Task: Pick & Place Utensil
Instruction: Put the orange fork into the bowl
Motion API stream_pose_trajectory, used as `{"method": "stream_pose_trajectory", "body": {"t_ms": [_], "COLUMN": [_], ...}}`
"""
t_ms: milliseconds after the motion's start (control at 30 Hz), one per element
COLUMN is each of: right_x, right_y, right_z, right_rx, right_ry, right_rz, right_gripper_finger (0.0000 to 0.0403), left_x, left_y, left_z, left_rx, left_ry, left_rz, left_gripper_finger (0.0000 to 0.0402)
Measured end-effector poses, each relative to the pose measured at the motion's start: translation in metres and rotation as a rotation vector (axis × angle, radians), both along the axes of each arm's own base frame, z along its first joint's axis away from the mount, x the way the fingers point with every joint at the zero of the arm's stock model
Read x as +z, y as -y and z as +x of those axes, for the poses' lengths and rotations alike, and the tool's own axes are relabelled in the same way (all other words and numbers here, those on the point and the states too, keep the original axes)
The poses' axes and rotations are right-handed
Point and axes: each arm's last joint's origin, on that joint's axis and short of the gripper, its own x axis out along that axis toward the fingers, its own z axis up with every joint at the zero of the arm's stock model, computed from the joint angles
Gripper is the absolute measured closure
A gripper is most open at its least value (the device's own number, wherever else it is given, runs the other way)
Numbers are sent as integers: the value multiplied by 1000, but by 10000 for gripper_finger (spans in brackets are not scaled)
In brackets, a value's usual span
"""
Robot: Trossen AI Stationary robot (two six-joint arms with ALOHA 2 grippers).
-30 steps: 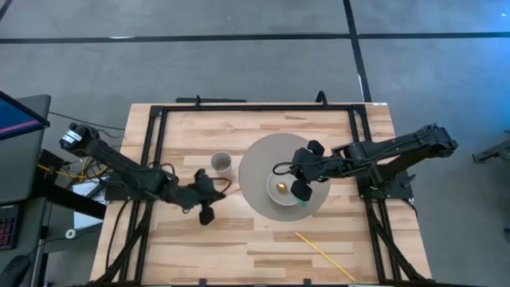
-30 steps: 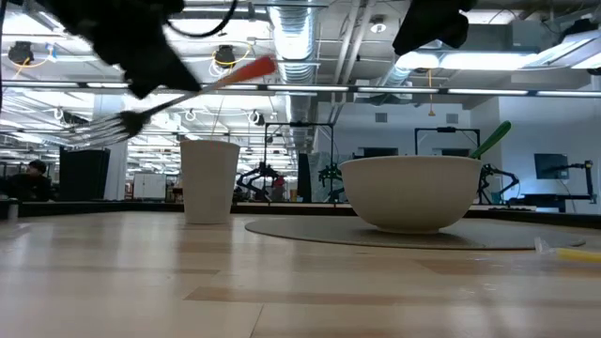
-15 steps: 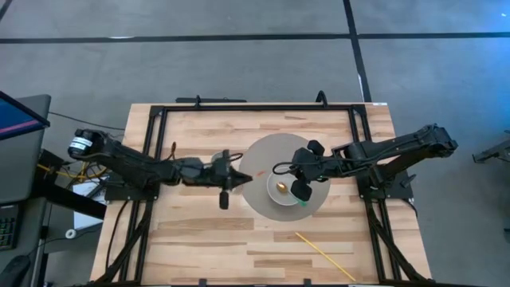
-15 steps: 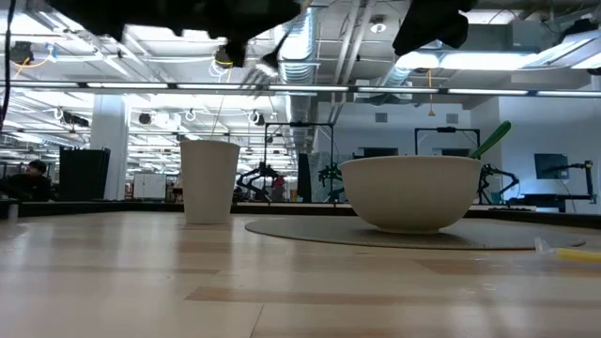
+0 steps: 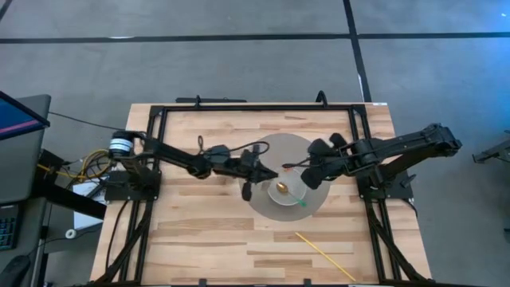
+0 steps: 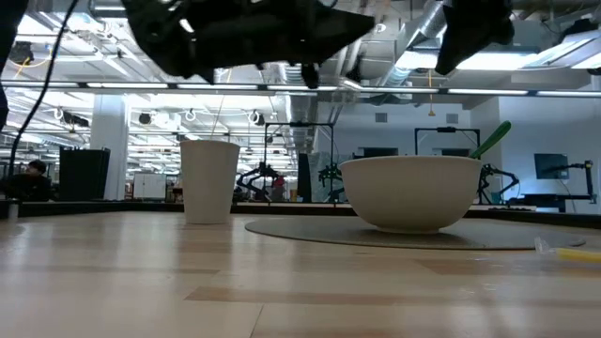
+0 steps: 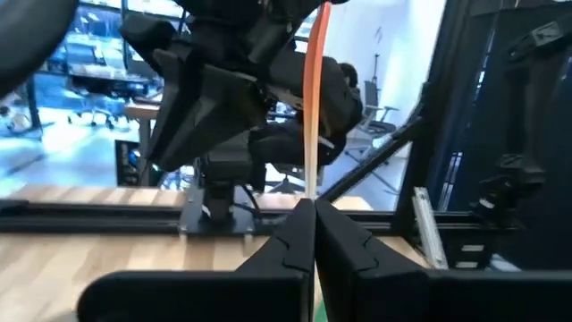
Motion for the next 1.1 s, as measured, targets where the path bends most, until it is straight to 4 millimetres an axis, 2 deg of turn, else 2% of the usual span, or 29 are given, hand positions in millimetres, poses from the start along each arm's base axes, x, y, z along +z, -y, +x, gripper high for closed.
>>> {"method": "stream_pose_trajectory", "body": {"t_ms": [100, 333, 467, 567, 700, 900, 1100], "right_x": [4, 20, 27, 29, 15, -6, -16], "right_y": [3, 7, 10, 11, 9, 8, 5], "right_z": [-9, -33, -44, -48, -48, -43, -30], "right_rx": [-40, -84, -82, -75, -67, -101, -118], "right_ry": [1, 94, 135, 138, 105, 55, 43], "right_rz": [-9, -19, 0, 20, 14, 17, 19], "right_gripper_finger": [348, 348, 348, 348, 348, 348, 348], "left_x": [-4, -31, -53, -60, -68, -69, -78], "left_y": [0, -5, -13, -20, -26, -23, -22], "left_z": [15, 45, 54, 57, 57, 57, 56], "left_rx": [3, 16, 35, 50, 46, 4, 8], "left_ry": [4, -41, -102, -111, -139, -152, -240], "left_rz": [24, 23, -18, -24, -51, -51, -53], "left_gripper_finger": [399, 399, 398, 399, 398, 398, 397]}}
